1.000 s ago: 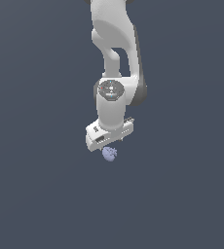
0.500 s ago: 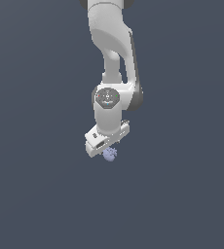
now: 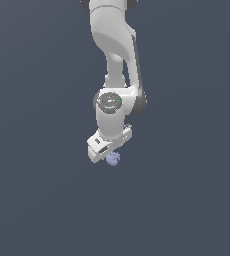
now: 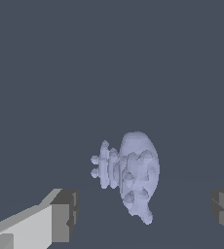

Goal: Pick up the object and move it to a goal position.

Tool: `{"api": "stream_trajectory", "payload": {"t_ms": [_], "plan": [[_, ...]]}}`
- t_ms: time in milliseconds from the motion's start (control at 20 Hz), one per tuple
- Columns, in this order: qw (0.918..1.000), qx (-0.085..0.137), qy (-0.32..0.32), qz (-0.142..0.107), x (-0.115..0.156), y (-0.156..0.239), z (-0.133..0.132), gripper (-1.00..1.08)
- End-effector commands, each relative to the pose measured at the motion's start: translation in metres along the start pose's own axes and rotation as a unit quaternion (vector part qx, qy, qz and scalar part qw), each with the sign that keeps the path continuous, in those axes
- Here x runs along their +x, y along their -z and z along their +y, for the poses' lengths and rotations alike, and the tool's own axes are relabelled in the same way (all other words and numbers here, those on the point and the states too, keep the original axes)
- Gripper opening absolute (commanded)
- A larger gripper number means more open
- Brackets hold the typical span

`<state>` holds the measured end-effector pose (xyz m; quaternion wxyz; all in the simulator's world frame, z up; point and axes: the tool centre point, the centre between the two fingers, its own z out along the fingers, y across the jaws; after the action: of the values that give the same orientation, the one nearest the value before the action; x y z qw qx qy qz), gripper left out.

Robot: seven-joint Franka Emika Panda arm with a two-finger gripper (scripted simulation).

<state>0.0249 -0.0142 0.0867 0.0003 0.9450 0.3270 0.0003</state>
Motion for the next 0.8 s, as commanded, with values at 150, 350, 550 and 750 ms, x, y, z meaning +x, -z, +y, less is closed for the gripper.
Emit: {"api": "stream_trajectory", "payload": {"t_ms": [150,350,550,750], "plan": [[1.0000,0.000,0.001,0.000,-0.001,-0.022,-0.001,1.00],[1.0000,0.000,0.002,0.000,-0.001,-0.041,-0.001,1.00],[1.0000,0.000,0.002,0.000,0.000,-0.047,0.000,1.00],[1.0000,0.000,0.002,0.000,0.000,-0.048,0.000,-1.00]]}}
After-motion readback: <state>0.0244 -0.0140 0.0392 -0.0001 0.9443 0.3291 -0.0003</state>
